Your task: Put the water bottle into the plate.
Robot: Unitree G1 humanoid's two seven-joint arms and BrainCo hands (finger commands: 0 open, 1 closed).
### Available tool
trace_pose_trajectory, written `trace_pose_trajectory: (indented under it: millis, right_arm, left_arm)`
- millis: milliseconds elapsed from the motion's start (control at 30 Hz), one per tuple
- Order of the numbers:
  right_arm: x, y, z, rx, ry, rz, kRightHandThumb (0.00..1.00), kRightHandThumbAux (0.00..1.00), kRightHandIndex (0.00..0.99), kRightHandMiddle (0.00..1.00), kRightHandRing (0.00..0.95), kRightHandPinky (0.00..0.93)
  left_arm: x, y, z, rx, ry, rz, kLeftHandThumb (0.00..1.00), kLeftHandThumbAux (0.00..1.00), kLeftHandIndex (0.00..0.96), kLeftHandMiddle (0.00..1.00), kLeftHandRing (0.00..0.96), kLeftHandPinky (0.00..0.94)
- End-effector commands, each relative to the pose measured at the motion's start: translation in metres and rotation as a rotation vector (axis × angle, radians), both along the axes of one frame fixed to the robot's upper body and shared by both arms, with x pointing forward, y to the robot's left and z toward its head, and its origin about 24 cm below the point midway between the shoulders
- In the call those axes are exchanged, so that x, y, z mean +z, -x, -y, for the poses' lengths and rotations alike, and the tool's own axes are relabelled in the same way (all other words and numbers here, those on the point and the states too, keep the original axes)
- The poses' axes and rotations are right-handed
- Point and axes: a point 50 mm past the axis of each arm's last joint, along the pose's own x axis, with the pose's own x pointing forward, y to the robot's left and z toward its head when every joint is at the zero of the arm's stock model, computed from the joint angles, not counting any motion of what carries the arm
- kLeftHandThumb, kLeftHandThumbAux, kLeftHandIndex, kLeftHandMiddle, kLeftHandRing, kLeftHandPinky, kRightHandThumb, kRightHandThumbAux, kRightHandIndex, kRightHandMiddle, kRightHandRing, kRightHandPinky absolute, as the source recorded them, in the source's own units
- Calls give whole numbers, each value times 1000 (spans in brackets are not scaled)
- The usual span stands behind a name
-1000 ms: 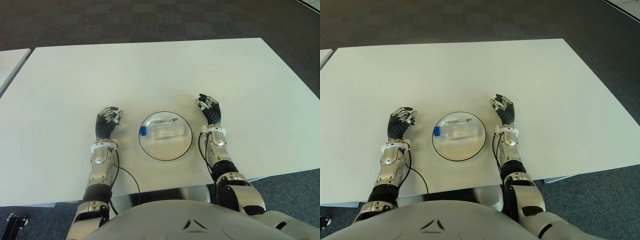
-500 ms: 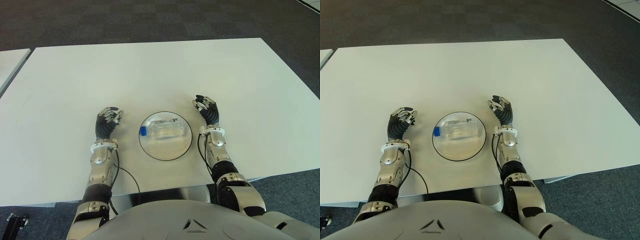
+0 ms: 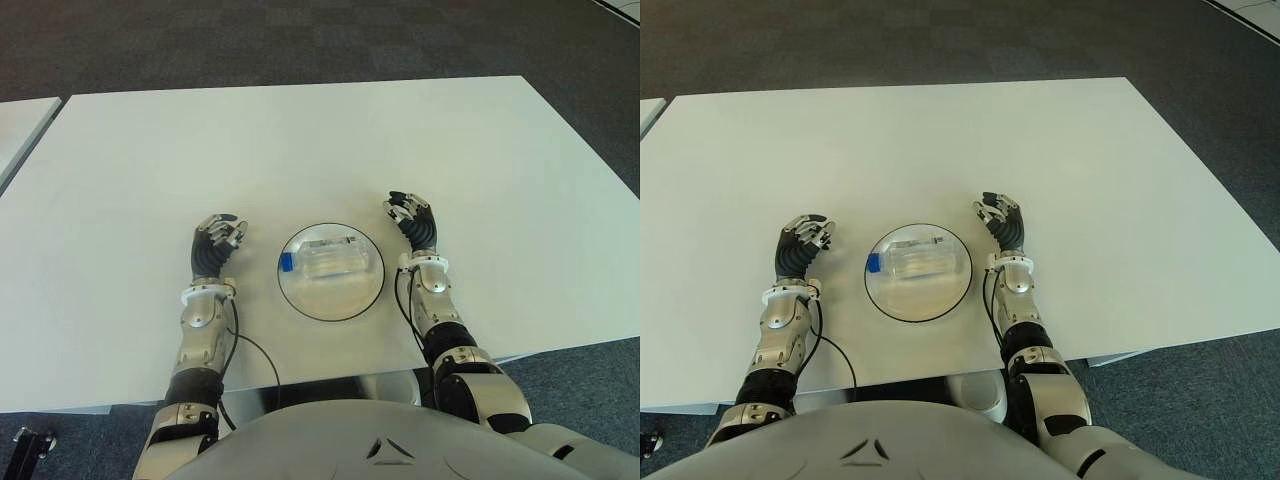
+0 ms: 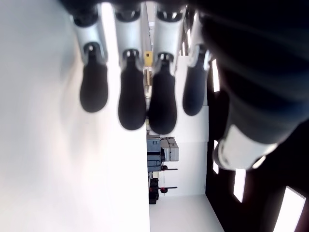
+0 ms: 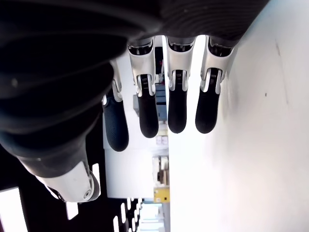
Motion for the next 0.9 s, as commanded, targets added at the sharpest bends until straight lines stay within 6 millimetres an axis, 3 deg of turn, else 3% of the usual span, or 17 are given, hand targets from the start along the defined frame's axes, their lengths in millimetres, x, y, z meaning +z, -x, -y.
trace_pose_trajectory:
  millis: [33,900]
  right_arm:
    - [-13,7,0,17,5,-84,707,728,434,611,622,633]
    - [-15,7,3,182,120,-185,707,729,430,589,585,585]
  left_arm:
    - [-11,9,0,10,5,-67,708,715,436,675,660,650]
    - [-11,9,0,19,36,-49,708,713,436,677,659,644]
